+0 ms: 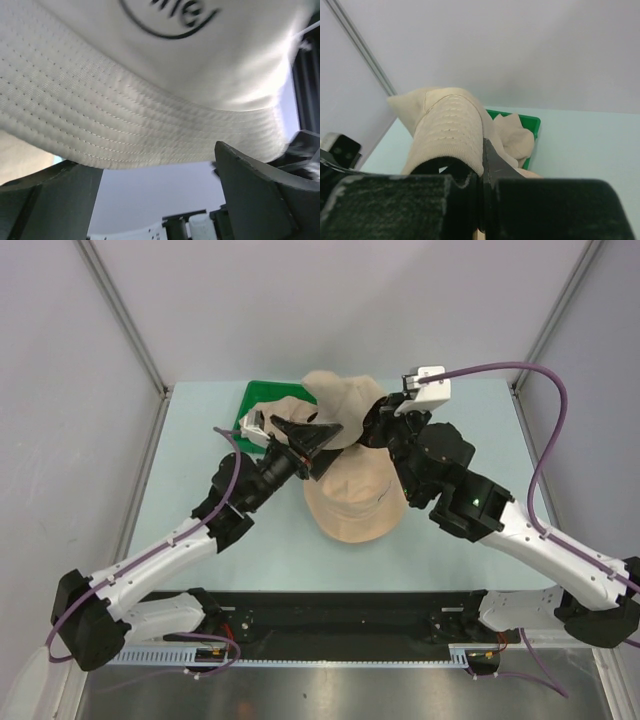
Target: Stack the hats
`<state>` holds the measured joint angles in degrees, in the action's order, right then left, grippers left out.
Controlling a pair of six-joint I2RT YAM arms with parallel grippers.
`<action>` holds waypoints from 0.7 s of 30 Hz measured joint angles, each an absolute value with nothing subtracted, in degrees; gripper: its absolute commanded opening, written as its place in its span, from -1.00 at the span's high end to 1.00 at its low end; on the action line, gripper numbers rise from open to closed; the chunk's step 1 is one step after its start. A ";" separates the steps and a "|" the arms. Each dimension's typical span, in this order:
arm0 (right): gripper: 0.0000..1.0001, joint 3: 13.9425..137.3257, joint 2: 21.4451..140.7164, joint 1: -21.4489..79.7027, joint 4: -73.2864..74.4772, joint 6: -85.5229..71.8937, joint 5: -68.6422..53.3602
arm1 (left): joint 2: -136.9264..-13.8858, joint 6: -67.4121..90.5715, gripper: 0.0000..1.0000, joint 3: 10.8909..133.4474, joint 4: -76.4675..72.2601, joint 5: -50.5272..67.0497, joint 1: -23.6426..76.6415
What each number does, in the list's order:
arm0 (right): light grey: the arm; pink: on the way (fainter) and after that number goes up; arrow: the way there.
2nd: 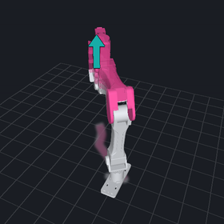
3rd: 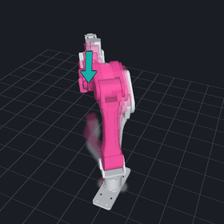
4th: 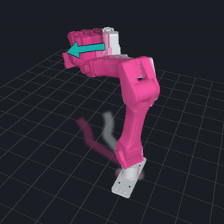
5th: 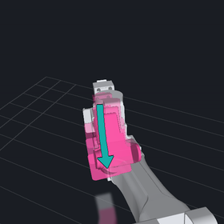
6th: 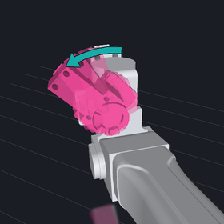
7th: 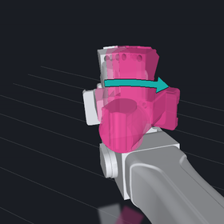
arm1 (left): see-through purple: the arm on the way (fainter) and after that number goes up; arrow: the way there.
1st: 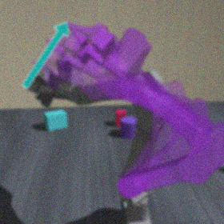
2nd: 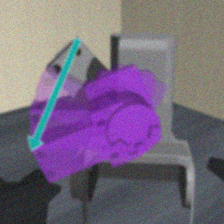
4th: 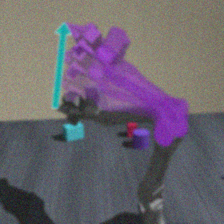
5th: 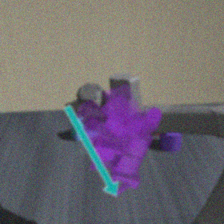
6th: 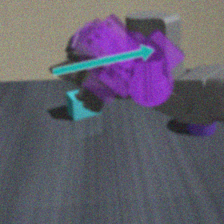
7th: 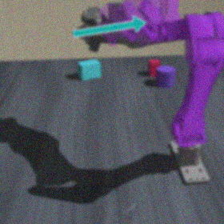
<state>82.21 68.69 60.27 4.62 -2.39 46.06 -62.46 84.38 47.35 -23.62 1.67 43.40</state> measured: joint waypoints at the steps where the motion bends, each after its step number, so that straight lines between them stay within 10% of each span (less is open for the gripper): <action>1: 1.00 81.58 67.96 60.31 5.37 -2.94 46.17 | -62.04 84.33 -0.72 47.29 -24.23 0.60 43.40; 12: 1.00 73.36 60.82 62.72 8.67 -6.07 44.21 | -57.87 82.91 0.06 46.04 -25.36 -6.44 43.40; 17: 1.00 70.41 59.20 65.17 8.80 -5.06 42.68 | -56.66 82.89 0.99 43.99 -24.71 -8.82 43.38; 21: 1.00 67.66 58.54 67.05 9.78 -3.99 46.09 | -56.36 82.35 0.99 42.89 -23.44 -9.43 42.96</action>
<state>67.66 58.54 67.05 9.78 -3.99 46.09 -56.36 82.35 42.89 -23.44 -9.43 42.96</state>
